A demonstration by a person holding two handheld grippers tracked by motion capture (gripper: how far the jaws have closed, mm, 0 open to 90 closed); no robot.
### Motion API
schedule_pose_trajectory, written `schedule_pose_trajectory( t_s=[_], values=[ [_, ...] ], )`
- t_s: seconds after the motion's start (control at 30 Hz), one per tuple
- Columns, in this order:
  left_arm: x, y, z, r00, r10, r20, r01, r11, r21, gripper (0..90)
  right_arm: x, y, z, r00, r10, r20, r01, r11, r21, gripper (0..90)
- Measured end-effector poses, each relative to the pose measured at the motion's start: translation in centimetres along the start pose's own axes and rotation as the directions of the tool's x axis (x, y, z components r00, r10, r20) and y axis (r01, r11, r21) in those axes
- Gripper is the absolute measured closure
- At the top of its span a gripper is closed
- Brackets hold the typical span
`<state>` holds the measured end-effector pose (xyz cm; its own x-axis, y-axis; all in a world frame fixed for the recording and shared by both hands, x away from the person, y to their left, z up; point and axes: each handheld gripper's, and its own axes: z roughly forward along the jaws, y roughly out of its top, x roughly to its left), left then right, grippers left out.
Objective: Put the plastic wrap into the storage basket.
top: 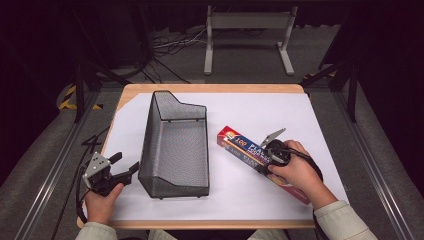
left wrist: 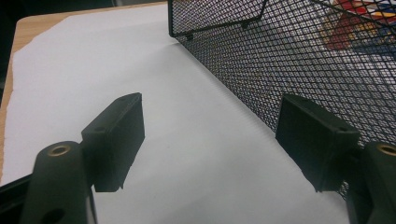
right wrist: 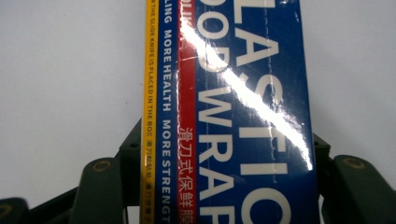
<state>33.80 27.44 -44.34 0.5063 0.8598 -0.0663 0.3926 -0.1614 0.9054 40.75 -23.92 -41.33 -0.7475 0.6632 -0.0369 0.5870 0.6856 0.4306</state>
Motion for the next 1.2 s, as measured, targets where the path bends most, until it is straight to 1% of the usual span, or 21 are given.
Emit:
schedule_pose_trajectory(
  t_s=[0.23,0.27,0.37,0.5,0.6,0.67,0.87,0.97,1.03,1.13,1.2],
  values=[
    [0.1,0.0,0.0,1.0,0.0,-0.002,0.0,1.0,-0.002,24.6,0.0,0.0,-0.1,1.0,-0.001,0.003,0.001,1.0,-0.009,40.4],
    [0.0,0.0,0.0,1.0,0.001,-0.002,-0.001,1.0,0.0,24.6,0.1,-0.1,-0.2,1.0,0.006,0.002,-0.006,0.9999,-0.012,40.5],
    [0.0,0.0,0.0,1.0,0.001,-0.003,-0.001,1.0,0.0,24.6,-0.1,-0.1,-0.5,0.9994,0.026,-0.02,-0.027,0.9992,-0.029,40.5],
    [0.0,0.0,0.0,1.0,0.001,-0.004,-0.001,1.0,-0.002,24.6,-0.1,0.0,-1.1,0.9996,0.026,-0.014,-0.026,0.9989,-0.04,40.5],
    [0.0,0.0,0.0,1.0,0.002,-0.005,-0.002,1.0,0.001,24.7,-0.1,0.2,-1.9,0.9991,0.04,-0.015,-0.04,0.9972,-0.063,40.5],
    [0.0,0.0,0.0,1.0,0.001,-0.006,-0.001,1.0,0.001,24.7,-0.1,0.3,-2.1,0.9992,0.038,-0.014,-0.039,0.9967,-0.072,40.5],
    [0.0,0.0,0.0,1.0,0.0,-0.009,0.0,1.0,-0.002,24.7,-0.1,0.7,-3.6,0.9988,0.048,-0.006,-0.048,0.9917,-0.119,40.4],
    [0.0,0.0,0.0,0.9999,0.005,-0.012,-0.005,1.0,0.001,24.8,-0.1,0.9,-4.2,0.9981,0.06,-0.015,-0.061,0.9885,-0.138,40.4],
    [0.0,0.0,0.0,0.9999,0.006,-0.014,-0.006,1.0,0.001,24.9,-0.2,1.0,-4.6,0.9961,0.084,-0.028,-0.087,0.983,-0.162,40.4],
    [0.0,0.0,0.0,0.9999,0.006,-0.015,-0.006,1.0,-0.001,24.9,-0.2,1.2,-5.1,0.9968,0.074,-0.031,-0.078,0.978,-0.193,40.4],
    [0.0,0.0,-0.1,0.9999,0.005,-0.016,-0.005,1.0,0.0,24.9,-0.1,1.4,-5.5,0.9965,0.078,-0.033,-0.083,0.9763,-0.2,40.4]
  ],
)
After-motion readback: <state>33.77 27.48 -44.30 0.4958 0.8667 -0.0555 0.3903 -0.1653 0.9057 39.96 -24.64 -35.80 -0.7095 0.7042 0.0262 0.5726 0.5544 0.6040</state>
